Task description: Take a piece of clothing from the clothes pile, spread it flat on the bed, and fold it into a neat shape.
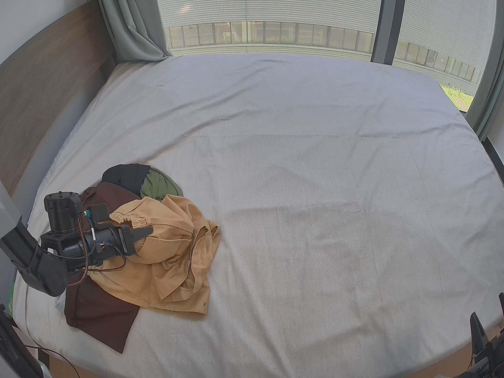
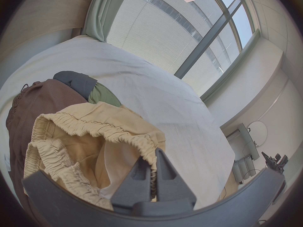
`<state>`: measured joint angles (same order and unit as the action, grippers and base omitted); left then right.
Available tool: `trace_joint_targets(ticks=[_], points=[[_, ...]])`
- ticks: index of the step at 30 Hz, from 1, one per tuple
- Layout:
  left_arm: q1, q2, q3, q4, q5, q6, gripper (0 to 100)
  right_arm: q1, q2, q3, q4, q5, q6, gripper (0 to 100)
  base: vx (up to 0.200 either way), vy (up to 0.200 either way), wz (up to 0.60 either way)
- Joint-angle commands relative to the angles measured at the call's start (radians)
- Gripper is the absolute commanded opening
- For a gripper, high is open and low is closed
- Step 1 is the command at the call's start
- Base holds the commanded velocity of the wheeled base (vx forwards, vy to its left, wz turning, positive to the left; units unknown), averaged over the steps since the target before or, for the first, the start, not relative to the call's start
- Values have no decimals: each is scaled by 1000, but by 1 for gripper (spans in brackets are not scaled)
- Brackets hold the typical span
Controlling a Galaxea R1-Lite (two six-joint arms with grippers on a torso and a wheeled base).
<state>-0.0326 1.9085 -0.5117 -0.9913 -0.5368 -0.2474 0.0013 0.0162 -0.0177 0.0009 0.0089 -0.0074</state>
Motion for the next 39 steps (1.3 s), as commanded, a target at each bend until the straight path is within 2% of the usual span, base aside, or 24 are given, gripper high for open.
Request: trace_joint_targets(ticks=[1,25,31,34,39], points=[[-12,-62,22,0,0,-10,0,0,-15,18,1,0,0,100,0,0,0],[-43,-192,52,-7,12,-12,0,0,-15,18,-1,0,0,100,0,0,0],[-56,-224,67,-7,24,-52,0,0,-15,18,1,0,0,100,0,0,0],[-76,-244,64,-7,26,-110,0,0,-15,18,-1,0,0,100,0,0,0],[-93,-249,59,-9,31,-119,0,0,-15,18,-1,0,0,100,0,0,0]])
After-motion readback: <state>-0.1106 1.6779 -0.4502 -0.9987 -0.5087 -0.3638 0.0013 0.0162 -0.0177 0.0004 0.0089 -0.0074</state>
